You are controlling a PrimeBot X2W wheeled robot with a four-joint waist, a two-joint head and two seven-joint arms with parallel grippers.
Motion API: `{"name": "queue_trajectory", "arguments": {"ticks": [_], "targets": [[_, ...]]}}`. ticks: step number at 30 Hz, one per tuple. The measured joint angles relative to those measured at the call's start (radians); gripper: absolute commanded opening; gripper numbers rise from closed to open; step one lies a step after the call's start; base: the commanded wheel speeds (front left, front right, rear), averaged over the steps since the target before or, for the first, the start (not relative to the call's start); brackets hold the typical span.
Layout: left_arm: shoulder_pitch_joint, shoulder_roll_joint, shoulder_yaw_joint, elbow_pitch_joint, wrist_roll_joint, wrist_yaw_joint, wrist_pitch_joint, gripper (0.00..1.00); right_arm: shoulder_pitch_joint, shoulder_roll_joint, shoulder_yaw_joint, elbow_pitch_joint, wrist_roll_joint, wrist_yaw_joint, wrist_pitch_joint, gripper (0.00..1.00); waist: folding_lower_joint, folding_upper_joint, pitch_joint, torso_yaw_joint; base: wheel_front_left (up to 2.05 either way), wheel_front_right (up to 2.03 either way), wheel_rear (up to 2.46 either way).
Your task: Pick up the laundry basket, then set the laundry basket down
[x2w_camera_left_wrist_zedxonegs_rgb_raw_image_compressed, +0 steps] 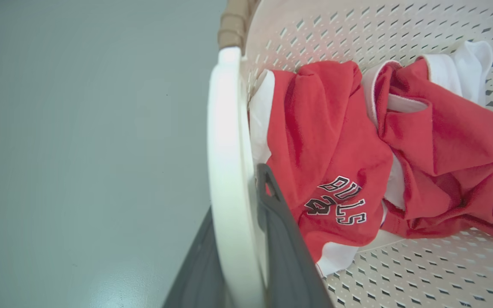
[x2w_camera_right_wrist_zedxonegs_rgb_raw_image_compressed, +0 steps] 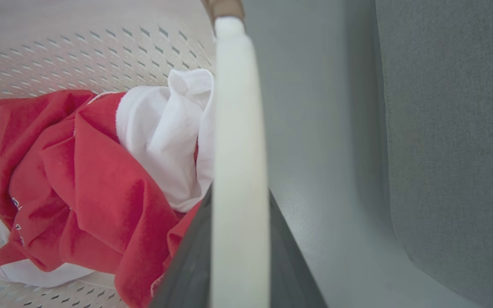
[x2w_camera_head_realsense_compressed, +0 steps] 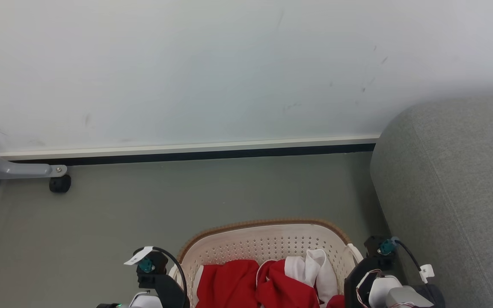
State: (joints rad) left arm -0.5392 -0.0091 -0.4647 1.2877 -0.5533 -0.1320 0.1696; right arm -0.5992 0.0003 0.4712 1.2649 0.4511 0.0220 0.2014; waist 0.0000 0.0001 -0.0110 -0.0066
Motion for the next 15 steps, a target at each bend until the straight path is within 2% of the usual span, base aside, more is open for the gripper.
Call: {"name": "queue_trajectory", "arguments": {"ticks": [15], "targets": [[0.000,0.000,-0.002,0.000,0.000,0.000,-0.006,0.00,0.000,0.000,0.014,0.001,0.012,-0.005,0.000,0.00,0.0000,0.0000,0.009,0.004,0.00,0.00,0.00]]}}
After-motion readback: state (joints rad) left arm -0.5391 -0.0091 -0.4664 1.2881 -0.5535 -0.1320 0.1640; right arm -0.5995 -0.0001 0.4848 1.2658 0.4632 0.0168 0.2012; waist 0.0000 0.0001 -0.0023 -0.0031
